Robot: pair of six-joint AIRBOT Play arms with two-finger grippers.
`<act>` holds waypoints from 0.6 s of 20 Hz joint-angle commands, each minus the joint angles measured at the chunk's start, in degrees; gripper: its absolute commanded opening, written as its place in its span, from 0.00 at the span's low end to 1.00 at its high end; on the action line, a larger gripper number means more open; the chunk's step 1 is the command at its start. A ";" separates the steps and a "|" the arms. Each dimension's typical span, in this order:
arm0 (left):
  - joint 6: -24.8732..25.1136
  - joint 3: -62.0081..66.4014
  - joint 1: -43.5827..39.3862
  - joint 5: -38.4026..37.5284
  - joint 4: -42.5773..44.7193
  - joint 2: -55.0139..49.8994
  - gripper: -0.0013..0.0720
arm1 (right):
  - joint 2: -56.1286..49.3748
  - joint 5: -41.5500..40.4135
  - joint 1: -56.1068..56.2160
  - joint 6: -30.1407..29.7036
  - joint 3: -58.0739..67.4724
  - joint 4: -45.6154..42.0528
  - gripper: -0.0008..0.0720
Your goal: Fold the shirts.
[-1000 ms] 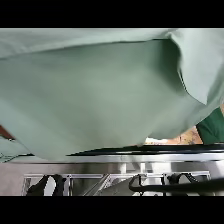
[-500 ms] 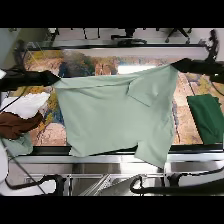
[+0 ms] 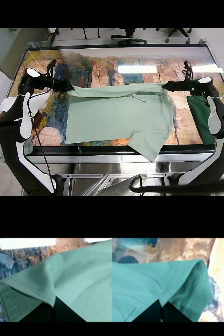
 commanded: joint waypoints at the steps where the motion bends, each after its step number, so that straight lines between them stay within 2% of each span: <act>1: -0.11 2.14 -0.15 -2.08 2.82 -3.74 0.04 | -2.01 0.81 -0.09 3.39 0.04 -8.52 0.03; 4: -0.13 2.14 -0.15 -2.47 6.19 -3.85 0.04 | -2.82 0.76 -0.07 3.76 0.04 -9.46 0.03; 10: -0.15 2.16 -1.55 -1.99 6.21 -3.85 0.04 | -2.69 0.57 1.22 3.72 0.07 -9.20 0.03; 11: -0.15 2.16 -1.97 -2.01 6.23 -3.82 0.05 | -2.29 0.76 1.36 3.69 0.09 -9.01 0.05; 12: -0.24 2.36 -2.45 -2.23 6.21 -3.78 0.05 | -1.57 0.83 1.64 3.74 0.09 -9.05 0.13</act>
